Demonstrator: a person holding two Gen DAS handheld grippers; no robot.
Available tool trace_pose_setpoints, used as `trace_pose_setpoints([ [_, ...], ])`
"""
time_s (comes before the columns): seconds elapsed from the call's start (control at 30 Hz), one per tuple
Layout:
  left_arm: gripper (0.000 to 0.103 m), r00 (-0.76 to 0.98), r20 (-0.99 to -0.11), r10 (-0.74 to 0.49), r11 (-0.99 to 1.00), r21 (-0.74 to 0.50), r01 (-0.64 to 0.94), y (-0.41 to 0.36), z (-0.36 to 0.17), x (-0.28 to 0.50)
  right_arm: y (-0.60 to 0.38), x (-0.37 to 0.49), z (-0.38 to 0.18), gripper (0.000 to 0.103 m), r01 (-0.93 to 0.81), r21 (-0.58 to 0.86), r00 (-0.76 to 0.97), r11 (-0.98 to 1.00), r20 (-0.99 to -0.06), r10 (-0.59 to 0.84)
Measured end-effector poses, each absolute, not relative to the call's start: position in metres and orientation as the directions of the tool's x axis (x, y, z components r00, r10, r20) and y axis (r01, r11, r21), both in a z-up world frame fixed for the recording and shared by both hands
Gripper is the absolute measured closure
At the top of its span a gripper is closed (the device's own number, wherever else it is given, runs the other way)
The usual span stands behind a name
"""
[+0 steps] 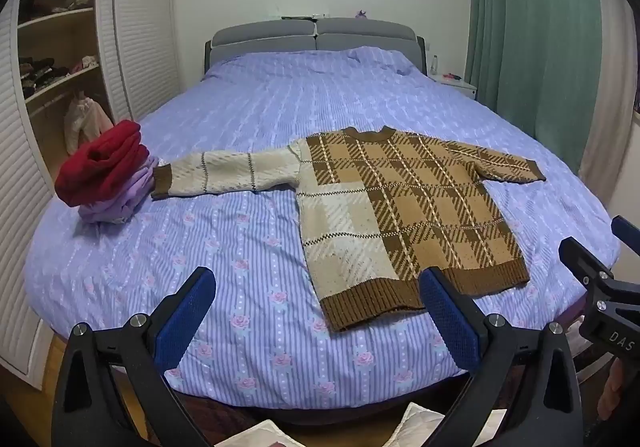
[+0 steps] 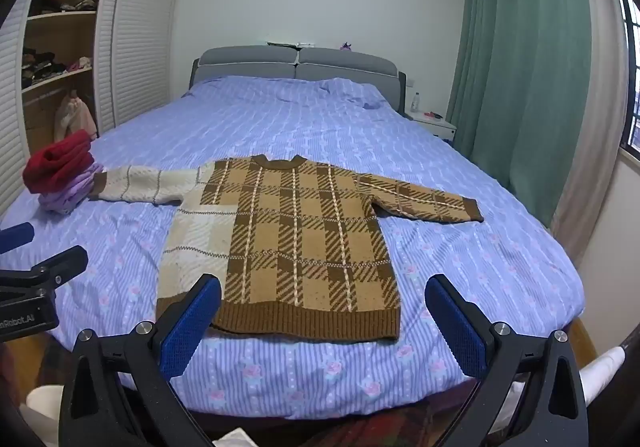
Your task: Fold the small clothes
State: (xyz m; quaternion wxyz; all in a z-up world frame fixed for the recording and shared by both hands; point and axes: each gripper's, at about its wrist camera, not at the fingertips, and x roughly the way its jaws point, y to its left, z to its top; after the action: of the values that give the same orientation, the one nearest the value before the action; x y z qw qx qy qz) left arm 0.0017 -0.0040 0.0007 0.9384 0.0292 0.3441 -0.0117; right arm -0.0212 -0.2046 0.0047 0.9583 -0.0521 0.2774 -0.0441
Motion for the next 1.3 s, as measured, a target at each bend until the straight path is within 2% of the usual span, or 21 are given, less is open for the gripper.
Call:
trace_pose_setpoints([
  [0.23, 0.000, 0.802, -0.597, -0.003, 1.000, 0.018, 0.017, 0.001, 0.010, -0.007, -0.206, -0.019, 0.004, 0.000, 0.058, -0.130, 0.842, 0.990, -0.526, -0.119],
  [1.3, 0.000, 0.828, -0.561, 0.003, 1.000, 0.027, 0.014, 0.000, 0.014, -0.011, -0.207, -0.022, 0.012, 0.000, 0.060, -0.125, 0.851, 0.990, -0.512, -0.116],
])
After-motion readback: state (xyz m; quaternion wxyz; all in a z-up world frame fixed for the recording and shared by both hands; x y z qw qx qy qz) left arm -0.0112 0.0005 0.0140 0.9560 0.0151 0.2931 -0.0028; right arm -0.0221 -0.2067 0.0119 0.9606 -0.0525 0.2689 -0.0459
